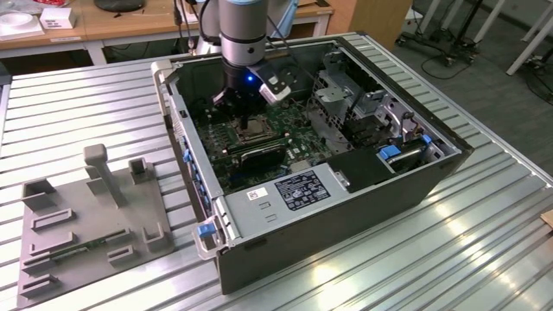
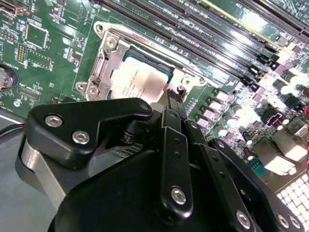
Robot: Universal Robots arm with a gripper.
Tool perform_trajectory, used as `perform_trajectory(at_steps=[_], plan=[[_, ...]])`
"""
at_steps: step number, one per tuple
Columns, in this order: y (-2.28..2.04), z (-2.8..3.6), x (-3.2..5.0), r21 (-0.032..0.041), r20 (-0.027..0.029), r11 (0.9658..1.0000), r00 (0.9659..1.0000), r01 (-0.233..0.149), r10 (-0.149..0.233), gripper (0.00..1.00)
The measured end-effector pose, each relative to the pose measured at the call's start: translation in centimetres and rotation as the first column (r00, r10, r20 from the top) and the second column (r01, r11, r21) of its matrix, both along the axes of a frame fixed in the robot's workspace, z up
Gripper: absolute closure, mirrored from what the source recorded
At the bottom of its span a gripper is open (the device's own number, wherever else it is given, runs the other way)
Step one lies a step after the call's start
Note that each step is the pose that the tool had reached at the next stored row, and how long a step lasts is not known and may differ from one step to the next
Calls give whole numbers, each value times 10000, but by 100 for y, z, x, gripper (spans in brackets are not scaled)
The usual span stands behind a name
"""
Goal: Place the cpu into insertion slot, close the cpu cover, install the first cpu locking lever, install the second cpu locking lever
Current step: 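Close the cpu cover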
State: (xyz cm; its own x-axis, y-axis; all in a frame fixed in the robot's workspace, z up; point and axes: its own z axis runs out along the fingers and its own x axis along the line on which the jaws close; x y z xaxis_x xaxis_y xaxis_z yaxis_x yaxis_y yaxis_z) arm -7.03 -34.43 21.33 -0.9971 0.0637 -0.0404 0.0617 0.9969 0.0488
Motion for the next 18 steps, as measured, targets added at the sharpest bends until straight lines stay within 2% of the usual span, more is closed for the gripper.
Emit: perform_trajectory(at_steps=[5,11,18], plan=[[0,-37,-13,1,0,10000,10000,-89,89,89],[0,-39,-14,1,0,9999,9999,-105,105,89],[0,-78,-15,0,-1,9999,9999,-105,105,89]])
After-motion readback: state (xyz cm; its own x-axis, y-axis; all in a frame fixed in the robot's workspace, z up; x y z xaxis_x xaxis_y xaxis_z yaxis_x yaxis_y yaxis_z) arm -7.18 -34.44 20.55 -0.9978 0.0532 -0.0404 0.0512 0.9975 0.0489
